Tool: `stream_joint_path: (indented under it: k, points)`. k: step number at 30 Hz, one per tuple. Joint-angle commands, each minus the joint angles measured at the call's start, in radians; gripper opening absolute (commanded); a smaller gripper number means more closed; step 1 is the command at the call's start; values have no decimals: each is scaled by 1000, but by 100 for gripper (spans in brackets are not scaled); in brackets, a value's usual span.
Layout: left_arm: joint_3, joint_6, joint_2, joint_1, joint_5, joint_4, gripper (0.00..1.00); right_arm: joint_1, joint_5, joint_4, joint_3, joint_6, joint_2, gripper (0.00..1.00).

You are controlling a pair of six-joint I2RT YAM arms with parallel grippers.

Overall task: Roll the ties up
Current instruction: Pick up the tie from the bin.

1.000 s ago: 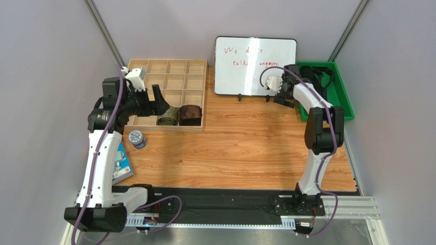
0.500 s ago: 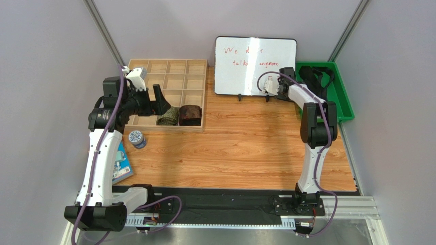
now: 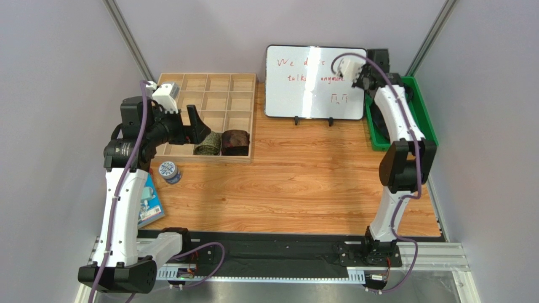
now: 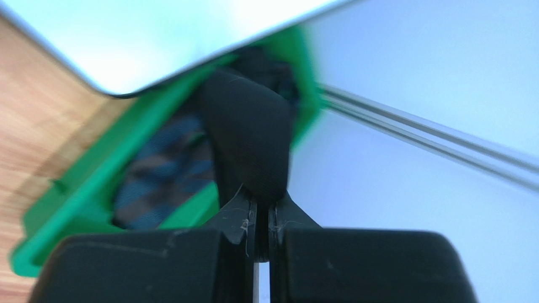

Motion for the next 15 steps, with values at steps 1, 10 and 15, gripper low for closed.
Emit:
stream_joint_path:
  k: [1, 10, 15]
  points:
    - [44, 16, -34, 4, 45, 37, 100, -13, -126, -85, 207, 139, -214, 0]
    - [-6, 50, -114, 4, 121, 200, 99, -7, -323, -116, 436, 437, -404, 0]
    - [-28, 88, -143, 4, 287, 249, 100, 24, -436, -161, 407, 638, -516, 0]
